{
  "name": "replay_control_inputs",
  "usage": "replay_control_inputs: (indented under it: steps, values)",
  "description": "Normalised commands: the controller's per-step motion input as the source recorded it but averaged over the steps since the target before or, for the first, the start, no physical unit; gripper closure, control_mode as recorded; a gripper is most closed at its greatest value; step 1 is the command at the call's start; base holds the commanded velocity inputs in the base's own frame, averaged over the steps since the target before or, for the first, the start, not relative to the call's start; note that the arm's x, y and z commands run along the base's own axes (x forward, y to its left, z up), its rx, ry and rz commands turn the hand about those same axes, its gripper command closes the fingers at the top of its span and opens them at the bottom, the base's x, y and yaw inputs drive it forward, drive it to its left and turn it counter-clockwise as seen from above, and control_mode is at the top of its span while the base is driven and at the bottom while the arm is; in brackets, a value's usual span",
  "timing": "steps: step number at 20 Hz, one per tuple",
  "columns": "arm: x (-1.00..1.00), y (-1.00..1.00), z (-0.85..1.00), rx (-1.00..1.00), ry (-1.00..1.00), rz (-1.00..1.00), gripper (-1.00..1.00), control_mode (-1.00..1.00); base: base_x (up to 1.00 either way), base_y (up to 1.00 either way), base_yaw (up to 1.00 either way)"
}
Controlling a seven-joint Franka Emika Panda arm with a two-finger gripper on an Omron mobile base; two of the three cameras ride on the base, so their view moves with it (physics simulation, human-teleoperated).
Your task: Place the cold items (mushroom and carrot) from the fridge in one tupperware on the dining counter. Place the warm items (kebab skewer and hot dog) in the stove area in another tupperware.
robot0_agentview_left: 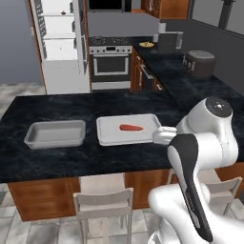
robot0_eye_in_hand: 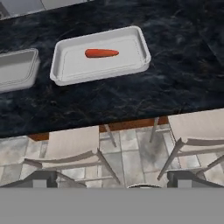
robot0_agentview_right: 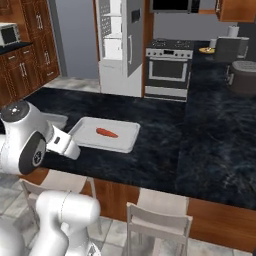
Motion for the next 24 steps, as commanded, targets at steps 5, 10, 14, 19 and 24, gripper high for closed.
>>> replay_control_inputs:
  steps: [5,10,14,19,24]
  values:
    - [0.0,0.0,0.0,0.0,0.0,0.0,-1.0,1.0,-0.48,0.9,0.0]
    - [0.0,0.0,0.0,0.0,0.0,0.0,-1.0,1.0,-0.4,1.0,0.0]
    - [0.0,0.0,0.0,0.0,0.0,0.0,-1.0,1.0,-0.19,1.0,-0.09]
    - [0.0,0.0,0.0,0.0,0.0,0.0,-1.0,1.0,-0.04,1.0,-0.15]
    - [0.0,0.0,0.0,0.0,0.0,0.0,-1.0,1.0,0.0,1.0,-0.19]
